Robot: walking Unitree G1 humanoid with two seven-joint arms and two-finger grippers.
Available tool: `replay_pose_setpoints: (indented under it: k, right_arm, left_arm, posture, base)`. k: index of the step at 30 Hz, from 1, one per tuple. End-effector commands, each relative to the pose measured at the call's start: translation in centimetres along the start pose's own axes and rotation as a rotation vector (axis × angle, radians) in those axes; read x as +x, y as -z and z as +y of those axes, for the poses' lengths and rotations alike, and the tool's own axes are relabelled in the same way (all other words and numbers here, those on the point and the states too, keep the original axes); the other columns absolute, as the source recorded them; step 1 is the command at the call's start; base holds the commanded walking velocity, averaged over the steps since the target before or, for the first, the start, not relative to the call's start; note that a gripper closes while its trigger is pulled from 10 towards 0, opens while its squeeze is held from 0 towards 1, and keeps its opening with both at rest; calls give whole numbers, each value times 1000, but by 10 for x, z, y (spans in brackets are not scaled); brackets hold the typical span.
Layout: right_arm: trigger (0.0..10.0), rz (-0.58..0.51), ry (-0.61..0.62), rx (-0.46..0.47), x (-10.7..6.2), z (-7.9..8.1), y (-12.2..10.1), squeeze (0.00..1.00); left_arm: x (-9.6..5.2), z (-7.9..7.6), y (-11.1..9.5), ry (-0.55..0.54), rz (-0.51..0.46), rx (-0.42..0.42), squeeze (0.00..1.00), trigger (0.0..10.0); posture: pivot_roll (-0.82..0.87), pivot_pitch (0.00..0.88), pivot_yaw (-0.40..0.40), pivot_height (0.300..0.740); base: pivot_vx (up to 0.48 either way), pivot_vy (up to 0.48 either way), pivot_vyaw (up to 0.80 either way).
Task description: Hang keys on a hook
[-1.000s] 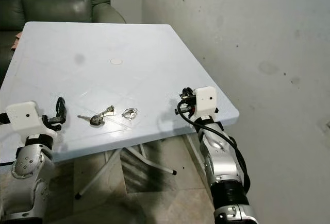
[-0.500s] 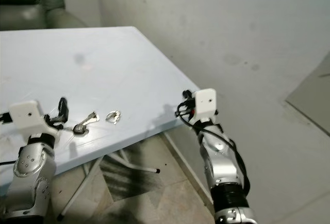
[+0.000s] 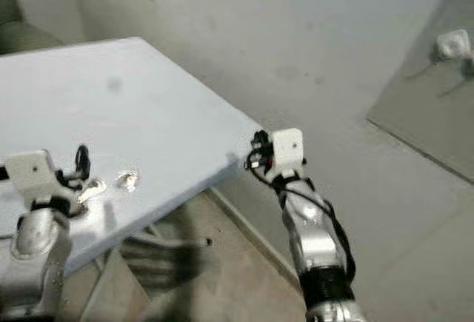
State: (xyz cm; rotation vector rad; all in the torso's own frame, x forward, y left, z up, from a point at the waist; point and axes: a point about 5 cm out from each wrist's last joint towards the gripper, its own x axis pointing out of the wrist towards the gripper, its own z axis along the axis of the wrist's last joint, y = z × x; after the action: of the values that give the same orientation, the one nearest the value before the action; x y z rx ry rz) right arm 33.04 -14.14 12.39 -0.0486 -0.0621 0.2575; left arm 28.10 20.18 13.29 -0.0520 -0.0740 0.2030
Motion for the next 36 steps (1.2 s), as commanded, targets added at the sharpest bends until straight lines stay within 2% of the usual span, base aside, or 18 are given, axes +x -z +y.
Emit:
replay_pose_setpoints:
  k: [1, 18, 19, 21, 34, 36]
  right_arm:
    - [10000, -31, 2, 1, 3, 2, -8, 0]
    - [10000, -36, 34, 15, 0, 2, -8, 0]
    - [10000, -38, 49, 19, -1, 1, -8, 0]
    - [10000, -40, 75, 23, -4, -1, -7, 0]
    - [10000, -36, 143, 10, -14, -12, -5, 0]
    - [10000, -38, 146, 10, -15, -12, -5, 0]
  left_arm:
    - [-1, 7, -1, -14, 1, 23, 0, 10000]
    - [-1, 4, -3, 6, 0, 27, 0, 10000]
    - [2, 3, -4, 16, -1, 29, 0, 10000]
    - [6, 0, -5, 32, -1, 31, 0, 10000]
    - [15, -15, -5, 88, 10, 21, 0, 10000]
    - [16, -16, -4, 96, 14, 16, 0, 10000]
  posture:
    - [2, 0, -84, 740]
    - [-11, 0, -59, 740]
    - [-39, 0, -25, 740]
    - [-53, 0, -16, 740]
    - [-106, 0, 9, 740]
    - [-111, 0, 11, 740]
  base:
    - [0, 0, -706]
    - [0, 0, -706]
    - [0, 0, -706]
    - [0, 0, -706]
    - [0, 0, -698]
    - [0, 0, 0]
